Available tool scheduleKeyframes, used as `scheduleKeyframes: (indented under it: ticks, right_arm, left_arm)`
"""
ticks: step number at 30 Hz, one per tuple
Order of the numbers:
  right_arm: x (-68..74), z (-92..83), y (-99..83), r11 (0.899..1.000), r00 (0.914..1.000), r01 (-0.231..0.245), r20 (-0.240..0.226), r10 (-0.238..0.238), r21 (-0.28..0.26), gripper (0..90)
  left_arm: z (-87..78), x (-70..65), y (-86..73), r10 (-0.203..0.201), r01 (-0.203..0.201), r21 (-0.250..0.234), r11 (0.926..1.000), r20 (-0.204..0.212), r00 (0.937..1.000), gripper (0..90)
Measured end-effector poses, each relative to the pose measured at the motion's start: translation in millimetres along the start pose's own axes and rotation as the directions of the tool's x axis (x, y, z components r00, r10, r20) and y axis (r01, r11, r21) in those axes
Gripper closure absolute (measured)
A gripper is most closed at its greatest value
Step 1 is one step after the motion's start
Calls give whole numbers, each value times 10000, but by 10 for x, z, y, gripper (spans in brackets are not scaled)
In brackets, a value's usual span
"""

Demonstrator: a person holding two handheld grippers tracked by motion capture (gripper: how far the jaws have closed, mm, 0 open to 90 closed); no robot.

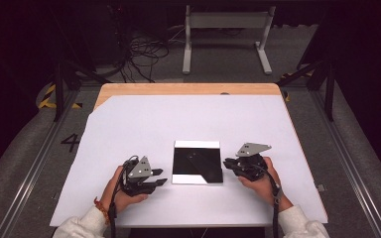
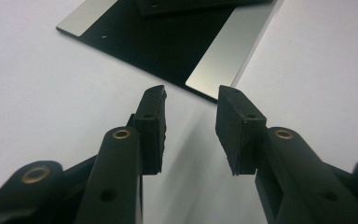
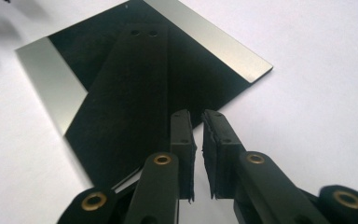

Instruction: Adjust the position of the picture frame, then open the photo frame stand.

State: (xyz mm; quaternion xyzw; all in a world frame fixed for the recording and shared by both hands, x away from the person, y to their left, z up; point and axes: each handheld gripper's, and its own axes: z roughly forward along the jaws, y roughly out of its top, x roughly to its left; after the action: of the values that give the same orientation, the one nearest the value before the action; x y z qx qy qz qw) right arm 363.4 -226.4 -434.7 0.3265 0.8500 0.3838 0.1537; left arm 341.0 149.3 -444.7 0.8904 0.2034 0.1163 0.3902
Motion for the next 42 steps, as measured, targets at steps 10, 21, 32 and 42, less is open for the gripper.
scheduleKeyframes:
  ticks: [10, 21, 32, 42]
  right_arm:
    - [55, -260, -255, 9993, 9994, 271, 187, -276, 262, 794]
    - [127, -355, -359, 9986, 9997, 243, 91, -247, 471, 769]
    - [212, -292, -346, 9935, 9981, 551, -324, -521, 997, 768]
    - [264, -231, -300, 9853, 9966, 701, -539, -624, 1555, 756]
  left_arm:
    - [-207, -17, -155, -527, 506, -251, 9984, -899, 9946, 390]
    - [-314, -80, -432, -715, 752, 271, 9968, -1200, 9902, 257]
    - [-482, -66, -552, -1431, 1360, -566, 9891, -1502, 9783, 175]
    - [-400, -111, -507, -1161, 1123, -360, 9930, -1321, 9844, 145]
